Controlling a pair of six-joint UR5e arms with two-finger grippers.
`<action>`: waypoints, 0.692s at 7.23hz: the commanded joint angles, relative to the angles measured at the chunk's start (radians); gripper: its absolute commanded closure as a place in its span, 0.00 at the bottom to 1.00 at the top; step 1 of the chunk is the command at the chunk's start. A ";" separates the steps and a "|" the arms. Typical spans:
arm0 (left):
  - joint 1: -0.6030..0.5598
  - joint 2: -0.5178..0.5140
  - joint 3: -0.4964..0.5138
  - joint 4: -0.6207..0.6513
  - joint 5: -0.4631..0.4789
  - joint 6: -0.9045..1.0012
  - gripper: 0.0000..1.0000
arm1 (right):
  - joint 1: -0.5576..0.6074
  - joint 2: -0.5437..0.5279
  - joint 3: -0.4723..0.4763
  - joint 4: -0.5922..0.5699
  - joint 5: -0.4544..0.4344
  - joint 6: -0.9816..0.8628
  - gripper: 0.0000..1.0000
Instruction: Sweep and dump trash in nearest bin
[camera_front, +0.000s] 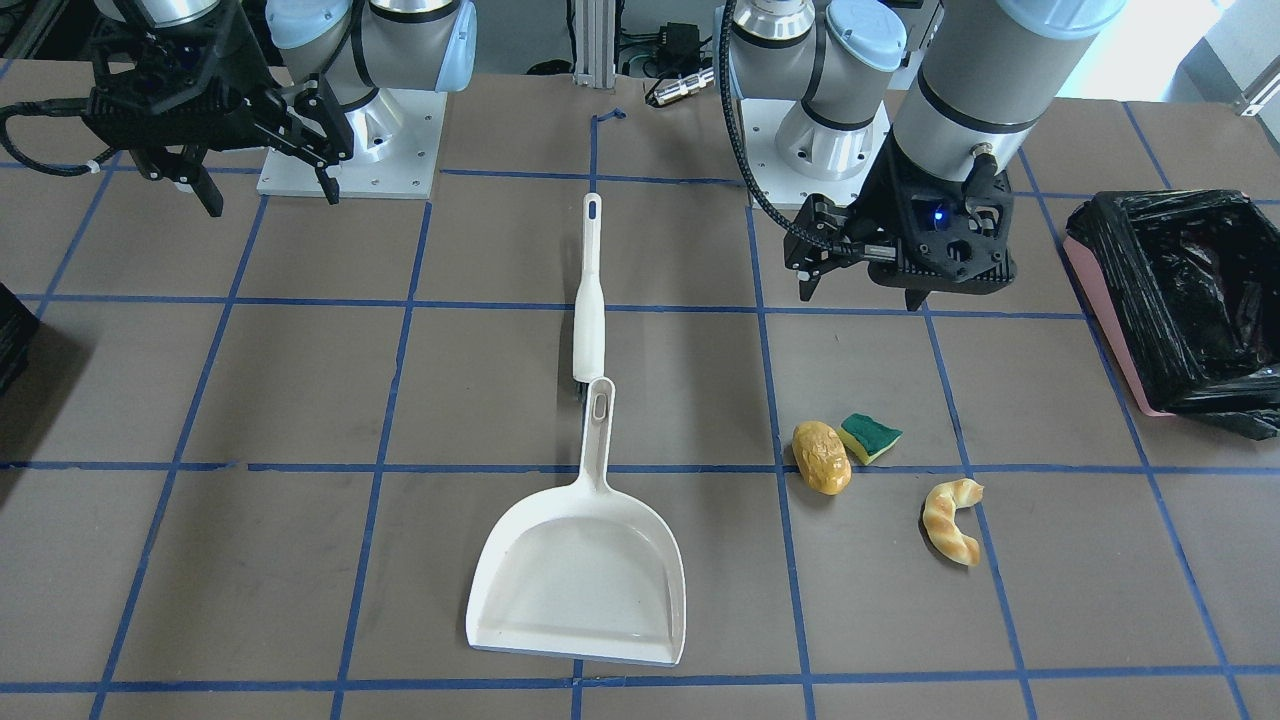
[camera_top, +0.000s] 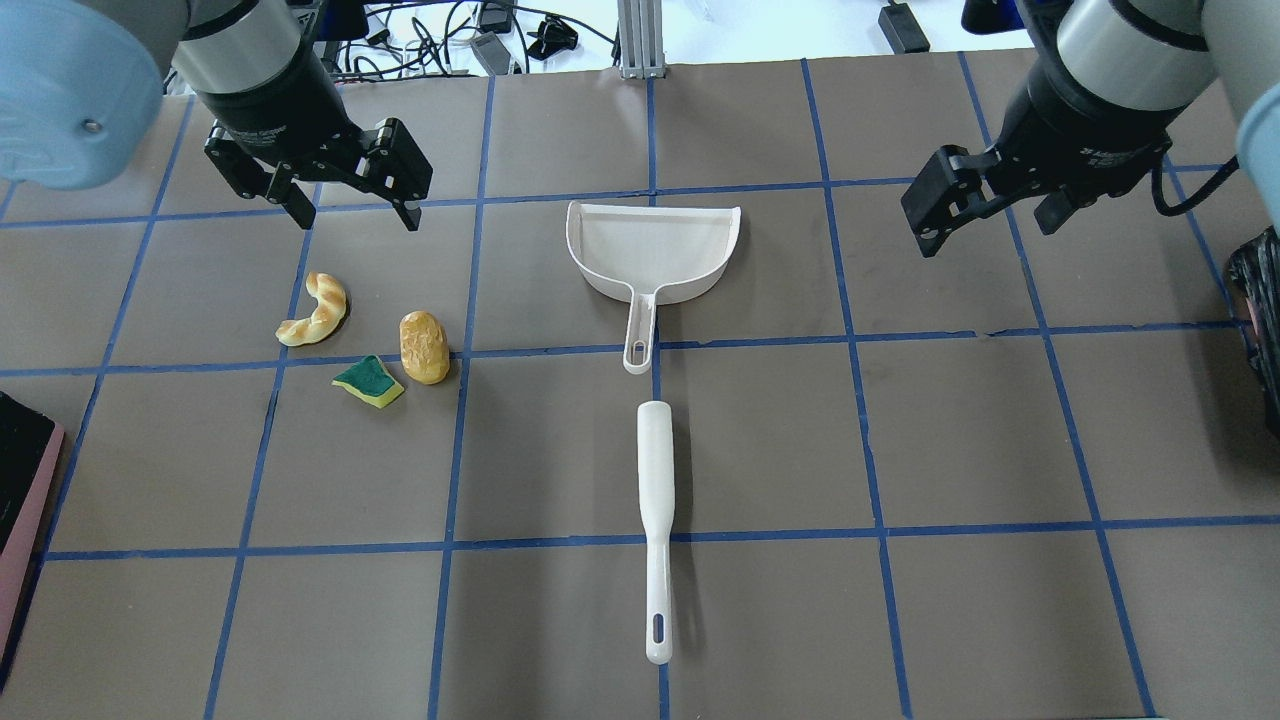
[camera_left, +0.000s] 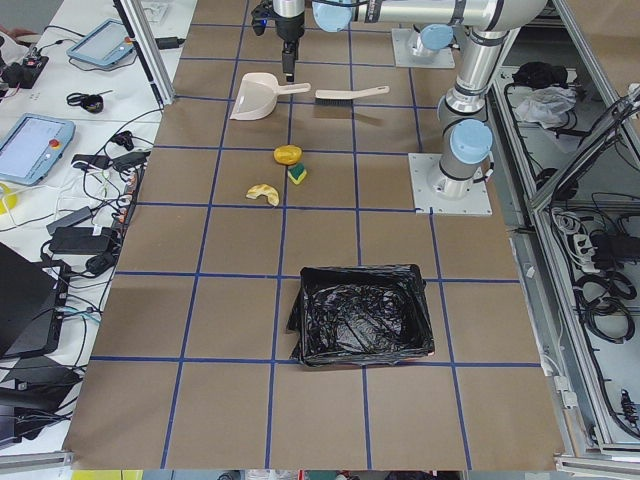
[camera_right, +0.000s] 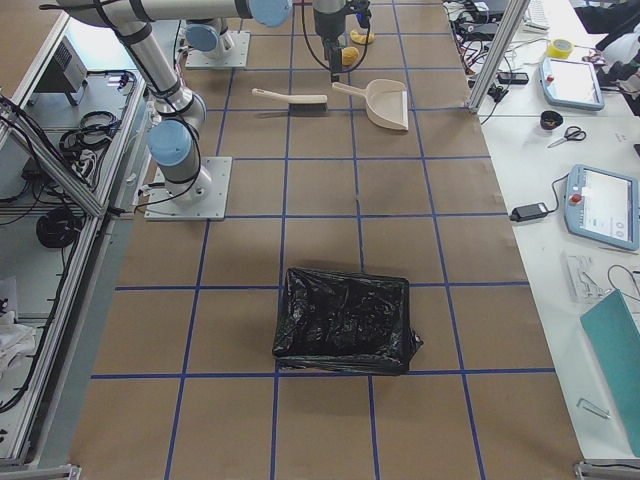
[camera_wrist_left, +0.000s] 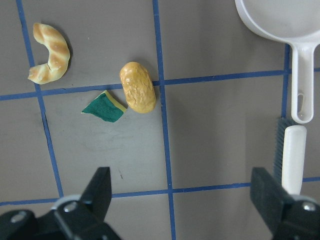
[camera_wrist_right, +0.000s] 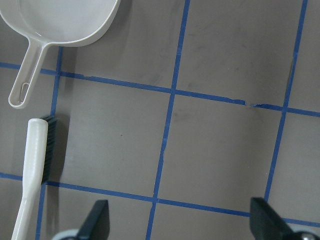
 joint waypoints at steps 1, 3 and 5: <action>0.000 -0.002 0.000 0.001 -0.001 0.000 0.00 | 0.002 0.000 0.000 0.000 0.000 -0.002 0.00; 0.000 -0.004 0.000 0.003 -0.002 0.000 0.00 | 0.002 0.000 0.000 0.005 0.000 -0.004 0.00; 0.000 -0.006 0.000 0.003 -0.002 0.000 0.00 | 0.005 0.000 0.003 0.008 0.001 -0.005 0.00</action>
